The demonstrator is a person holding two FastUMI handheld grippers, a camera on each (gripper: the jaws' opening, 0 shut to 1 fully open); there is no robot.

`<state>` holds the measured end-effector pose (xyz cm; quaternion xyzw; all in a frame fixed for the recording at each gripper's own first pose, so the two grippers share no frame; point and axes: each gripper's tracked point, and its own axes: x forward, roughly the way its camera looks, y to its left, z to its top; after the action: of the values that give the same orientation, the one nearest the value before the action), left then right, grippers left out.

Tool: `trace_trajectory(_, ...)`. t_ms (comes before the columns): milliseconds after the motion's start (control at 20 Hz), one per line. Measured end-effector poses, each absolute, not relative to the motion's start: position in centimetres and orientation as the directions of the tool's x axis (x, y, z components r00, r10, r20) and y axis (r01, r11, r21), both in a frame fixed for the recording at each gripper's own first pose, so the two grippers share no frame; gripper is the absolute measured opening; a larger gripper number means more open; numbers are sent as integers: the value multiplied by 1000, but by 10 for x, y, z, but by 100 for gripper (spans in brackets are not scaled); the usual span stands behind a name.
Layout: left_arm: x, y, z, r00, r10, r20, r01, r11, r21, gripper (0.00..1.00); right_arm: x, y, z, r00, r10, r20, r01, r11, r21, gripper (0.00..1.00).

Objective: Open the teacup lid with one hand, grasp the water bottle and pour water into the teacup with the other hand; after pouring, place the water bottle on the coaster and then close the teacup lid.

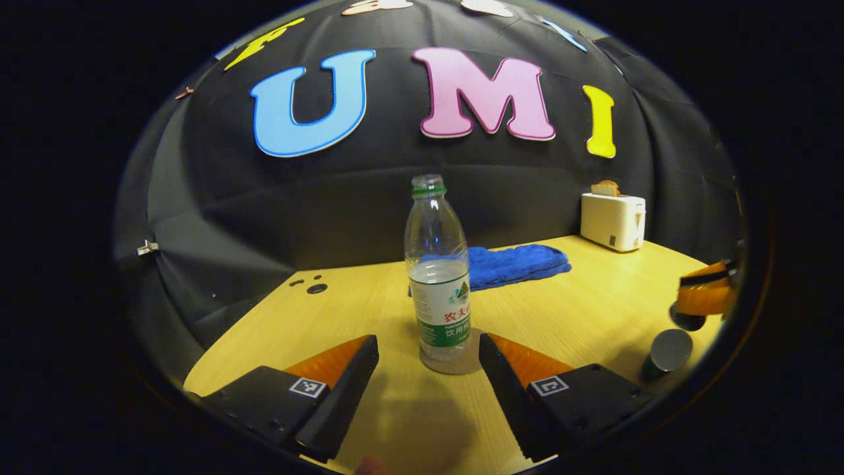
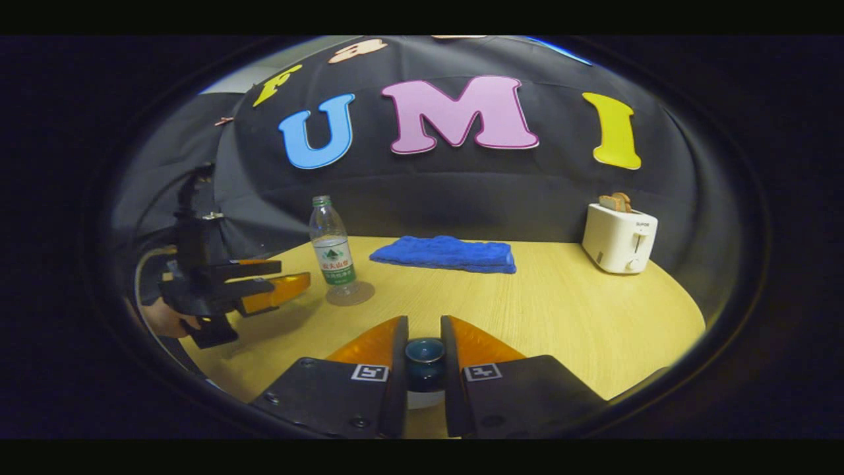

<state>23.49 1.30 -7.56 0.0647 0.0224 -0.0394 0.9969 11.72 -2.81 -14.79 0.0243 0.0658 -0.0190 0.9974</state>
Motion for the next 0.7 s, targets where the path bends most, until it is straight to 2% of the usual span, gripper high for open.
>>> trace_trajectory(150,224,10,-76,996,-69,-63,75,991,110,96,118,-21,-166,991,-17,-136,24,999,49,27)
trace_trajectory(200,218,8,-75,995,-76,-63,83,990,110,96,117,-20,-172,990,-17,-143,25,998,51,22)
trace_trajectory(250,217,8,-73,995,-81,-57,87,990,111,96,117,-19,-178,989,-17,-150,25,998,55,22)
trace_trajectory(300,217,6,-72,995,-89,-53,94,989,112,96,116,-19,-180,989,-15,-148,24,998,56,27)
trace_trajectory(350,216,5,-71,995,-92,-49,96,989,110,96,116,-18,-182,989,-13,-146,21,998,53,22)
trace_trajectory(400,216,3,-70,994,-95,-47,99,990,104,97,116,-18,-181,990,-11,-140,17,999,48,27)
trace_trajectory(450,216,1,-70,994,-98,-47,102,990,92,97,115,-17,-182,991,-10,-137,15,999,40,27)
trace_trajectory(500,214,0,-70,994,-97,-48,101,992,79,96,116,-15,-184,990,-3,-139,8,999,35,34)
trace_trajectory(550,213,-2,-71,994,-94,-49,97,993,71,96,115,-13,-184,991,-1,-137,5,999,32,30)
trace_trajectory(600,213,-1,-70,995,-88,-47,91,994,68,97,115,-14,-184,991,-1,-135,5,1000,31,32)
trace_trajectory(650,213,-1,-70,995,-83,-47,86,994,66,97,116,-14,-184,991,-1,-136,5,999,33,29)
trace_trajectory(700,212,0,-69,996,-77,-47,80,995,65,97,117,-14,-183,990,-3,-138,9,999,38,41)
